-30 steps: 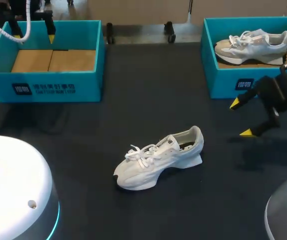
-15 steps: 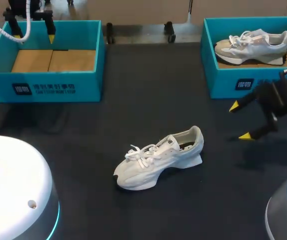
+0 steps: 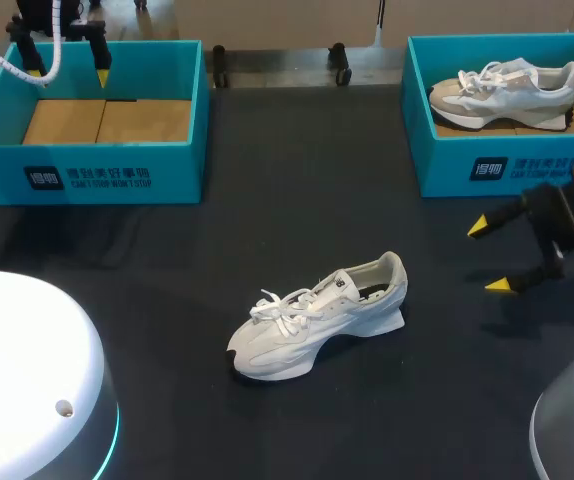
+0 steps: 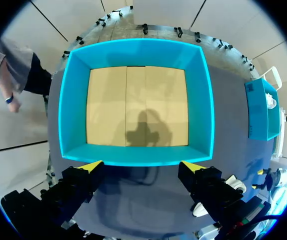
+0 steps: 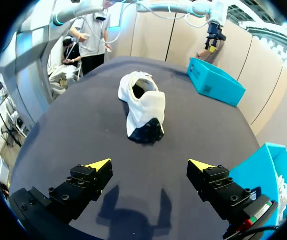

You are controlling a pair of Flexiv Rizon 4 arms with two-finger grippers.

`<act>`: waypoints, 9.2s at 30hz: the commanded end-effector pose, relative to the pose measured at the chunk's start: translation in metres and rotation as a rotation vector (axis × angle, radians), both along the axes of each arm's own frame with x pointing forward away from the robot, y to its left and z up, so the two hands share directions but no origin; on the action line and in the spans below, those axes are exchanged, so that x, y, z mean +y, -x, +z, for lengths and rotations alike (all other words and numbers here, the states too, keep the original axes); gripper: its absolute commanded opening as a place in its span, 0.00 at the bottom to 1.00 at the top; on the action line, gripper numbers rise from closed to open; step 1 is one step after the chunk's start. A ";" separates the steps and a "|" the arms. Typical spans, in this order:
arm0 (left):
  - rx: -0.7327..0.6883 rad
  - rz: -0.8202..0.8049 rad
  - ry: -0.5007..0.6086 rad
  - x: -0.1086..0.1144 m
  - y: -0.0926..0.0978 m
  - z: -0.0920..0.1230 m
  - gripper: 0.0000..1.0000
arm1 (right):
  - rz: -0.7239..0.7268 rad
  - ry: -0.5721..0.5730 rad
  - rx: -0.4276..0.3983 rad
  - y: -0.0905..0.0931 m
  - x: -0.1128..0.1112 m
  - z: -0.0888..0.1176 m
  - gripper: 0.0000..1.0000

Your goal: Take the shoe out of the shoebox, open the shoe tongue, remove and reinsert the insole, then place the shoe into the shoebox

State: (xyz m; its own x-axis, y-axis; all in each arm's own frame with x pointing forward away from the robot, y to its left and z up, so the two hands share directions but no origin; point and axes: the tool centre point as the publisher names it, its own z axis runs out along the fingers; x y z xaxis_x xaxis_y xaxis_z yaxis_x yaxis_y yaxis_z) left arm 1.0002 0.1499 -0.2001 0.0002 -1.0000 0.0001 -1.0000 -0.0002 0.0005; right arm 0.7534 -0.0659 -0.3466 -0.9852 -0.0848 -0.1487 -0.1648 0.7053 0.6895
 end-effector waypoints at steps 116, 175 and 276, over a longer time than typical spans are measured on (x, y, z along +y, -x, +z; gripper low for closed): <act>0.000 0.000 0.000 0.000 0.000 0.000 1.00 | 0.169 -0.056 0.159 0.002 0.137 -0.061 1.00; 0.000 0.000 0.000 0.000 0.000 0.000 1.00 | -0.059 -0.110 0.168 0.029 0.138 -0.065 0.00; 0.049 0.289 0.025 -0.151 0.104 -0.019 1.00 | -0.184 -0.147 0.129 0.045 0.145 -0.076 0.00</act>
State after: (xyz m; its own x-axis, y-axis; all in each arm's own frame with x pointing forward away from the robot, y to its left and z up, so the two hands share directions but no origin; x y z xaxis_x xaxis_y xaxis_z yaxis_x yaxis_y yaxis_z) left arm 0.8982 0.0023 -0.2145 0.2814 -0.9596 0.0083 -0.9587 -0.2808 0.0452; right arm 0.7088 0.0776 -0.4224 -0.9939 0.1090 -0.0154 0.0540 0.6046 0.7947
